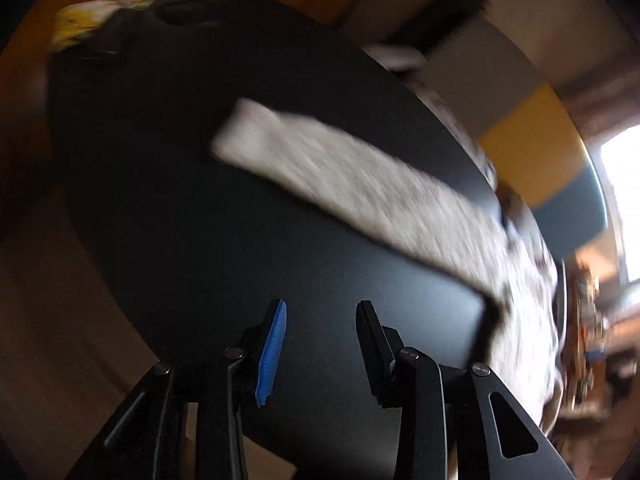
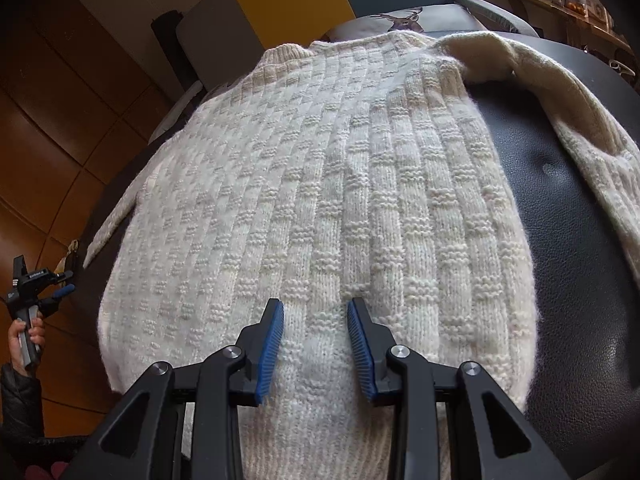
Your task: Fold clothes
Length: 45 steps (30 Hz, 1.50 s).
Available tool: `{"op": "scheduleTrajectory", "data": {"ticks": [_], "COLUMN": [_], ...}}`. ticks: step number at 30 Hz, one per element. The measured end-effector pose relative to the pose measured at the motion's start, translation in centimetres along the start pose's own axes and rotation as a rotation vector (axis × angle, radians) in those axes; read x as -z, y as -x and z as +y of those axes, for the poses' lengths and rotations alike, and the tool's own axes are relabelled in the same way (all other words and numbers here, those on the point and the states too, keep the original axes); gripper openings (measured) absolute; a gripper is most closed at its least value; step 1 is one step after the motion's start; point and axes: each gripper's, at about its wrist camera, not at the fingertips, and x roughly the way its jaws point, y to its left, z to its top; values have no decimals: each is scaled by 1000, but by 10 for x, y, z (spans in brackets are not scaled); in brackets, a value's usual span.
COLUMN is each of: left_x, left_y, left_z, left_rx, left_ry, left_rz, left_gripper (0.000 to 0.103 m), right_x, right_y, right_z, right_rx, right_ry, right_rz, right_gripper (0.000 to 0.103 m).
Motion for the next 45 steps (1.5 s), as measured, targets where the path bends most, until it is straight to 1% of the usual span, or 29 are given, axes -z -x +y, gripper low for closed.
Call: {"op": "scheduleTrajectory", "data": {"ticks": [1, 2, 3, 5, 7, 10, 14, 15, 16, 17, 18, 19, 20, 21, 22, 24, 26, 29, 31, 33, 37, 40, 42, 45], "left_x": [-15, -29, -41, -62, -77, -90, -101, -100, -99, -97, -95, -92, -89, -86, -86, -87, -91, -98, -100, -99, -114, -128, -136, -158], "left_y": [0, -1, -4, -12, -20, -38, -55, -59, -60, -60, -61, -62, -66, -67, -66, -64, -63, -68, -70, -68, -71, -76, -82, -96], "left_z": [12, 22, 29, 40, 43, 39, 35, 34, 33, 30, 27, 25, 22, 20, 20, 20, 24, 27, 29, 29, 26, 20, 15, 7], "left_rx": [-17, -33, -47, -66, -94, -125, -164, -169, -171, -174, -181, -192, -205, -217, -223, -225, -221, -222, -229, -252, -313, -356, -387, -435], "left_ry": [38, 67, 81, 93, 78, 45, -6, -11, -31, -60, -90, -118, -144, -165, -174, -174, -152, -125, -119, -142, -157, -153, -147, -121], "left_rz": [-29, -48, -52, -54, -61, -29, 19, 27, 25, 17, 8, 5, 8, 2, -9, -28, -45, -50, -56, -69, -78, -83, -85, -88], "left_gripper": [44, 46, 46, 47, 49, 50, 51, 52, 56, 56, 52, 29, 20, 19, 15, 13, 13, 13, 13, 12, 9, 9, 9, 9], "right_x": [-2, -4, -6, -12, -22, -39, -64, -70, -76, -81, -87, -93, -100, -107, -116, -134, -153, -179, -195, -211, -236, -249, -258, -266], "right_y": [-1, -1, -1, -1, -1, -4, -23, -29, -36, -42, -48, -56, -64, -70, -77, -89, -101, -122, -141, -162, -215, -228, -234, -242], "right_z": [3, 7, 10, 19, 27, 43, 77, 86, 95, 104, 112, 121, 129, 137, 145, 162, 179, 201, 211, 216, 209, 213, 218, 224], "right_rx": [17, 37, 56, 78, 50, 19, 4, -2, -9, -18, -25, -26, -34, -45, -57, -80, -84, -97, -90, -70, 21, 24, 44, 68], "right_ry": [12, 25, 39, 68, 71, 95, 183, 205, 226, 247, 267, 286, 300, 311, 321, 349, 387, 437, 466, 486, 450, 428, 407, 390], "right_rz": [10, 19, 23, 4, -16, -34, -12, -6, 0, 6, 12, 17, 22, 23, 23, 17, 7, 3, 13, 31, 120, 94, 92, 75], "right_gripper": [35, 36, 36, 36, 36, 36, 36, 36, 36, 36, 36, 36, 36, 36, 36, 36, 36, 36, 36, 36, 36, 36, 36, 36]}}
